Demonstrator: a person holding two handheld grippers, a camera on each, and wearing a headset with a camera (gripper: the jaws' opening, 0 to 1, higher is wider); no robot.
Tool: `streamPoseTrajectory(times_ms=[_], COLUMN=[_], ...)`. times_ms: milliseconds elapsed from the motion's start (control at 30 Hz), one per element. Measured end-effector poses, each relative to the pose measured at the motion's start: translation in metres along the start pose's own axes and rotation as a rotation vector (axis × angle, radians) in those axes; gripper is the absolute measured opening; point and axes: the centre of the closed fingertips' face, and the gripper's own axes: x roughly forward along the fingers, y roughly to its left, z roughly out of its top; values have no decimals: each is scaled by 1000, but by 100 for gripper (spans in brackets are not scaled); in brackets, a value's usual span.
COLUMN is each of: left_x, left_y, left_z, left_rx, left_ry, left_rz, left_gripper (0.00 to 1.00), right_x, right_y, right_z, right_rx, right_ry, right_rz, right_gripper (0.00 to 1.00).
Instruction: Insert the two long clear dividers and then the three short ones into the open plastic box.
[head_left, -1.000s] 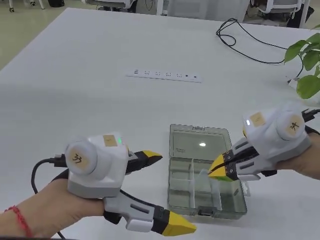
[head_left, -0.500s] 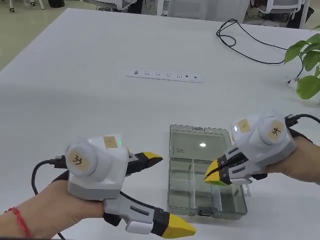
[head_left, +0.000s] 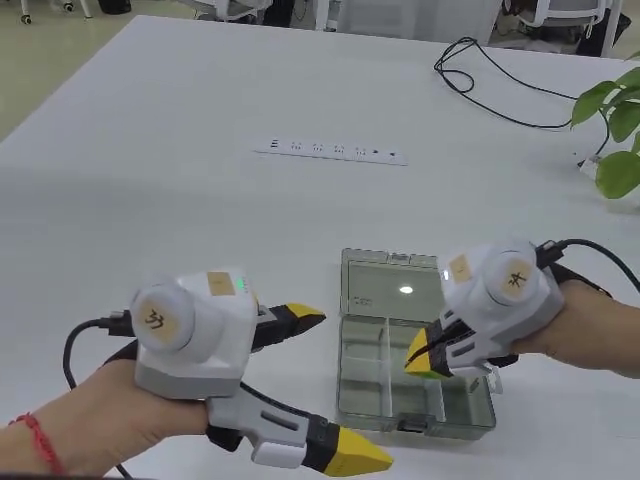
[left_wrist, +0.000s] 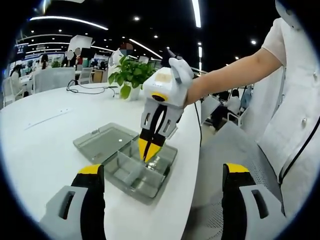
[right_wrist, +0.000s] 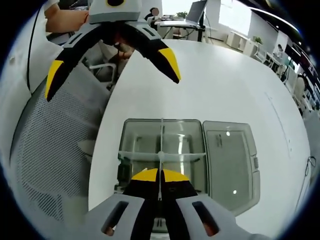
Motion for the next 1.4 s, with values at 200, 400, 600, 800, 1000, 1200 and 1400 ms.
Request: streamPoseTrajectory(times_ms=[200, 400, 600, 800, 1000, 1200, 1400], left_x=[0, 0, 0, 0, -2, -4, -6], left_y=[0, 0, 0, -1, 2, 3, 4], left_z=[0, 1, 1, -1, -2, -3, -7], left_rx=[-1, 1, 4, 8, 11, 12, 23], left_ry=[2, 1, 1, 11, 13, 16, 35], left_rz=[-2, -2, -2, -6, 2, 8, 11], left_gripper=[100, 100, 100, 100, 100, 100, 100], right_x=[1, 3, 3, -5, -23, -41, -59], right_y=[0, 0, 0, -4, -10, -12, -12], right_z=[-1, -2, -2, 9, 13, 12, 8], right_rx=[-2, -10, -7, 80, 135, 166, 204], right_ry=[9, 26, 29, -46, -102, -144, -186], right_rz=[-1, 1, -8, -31, -60, -85, -119], right_gripper=[3, 3, 3, 11, 19, 24, 32])
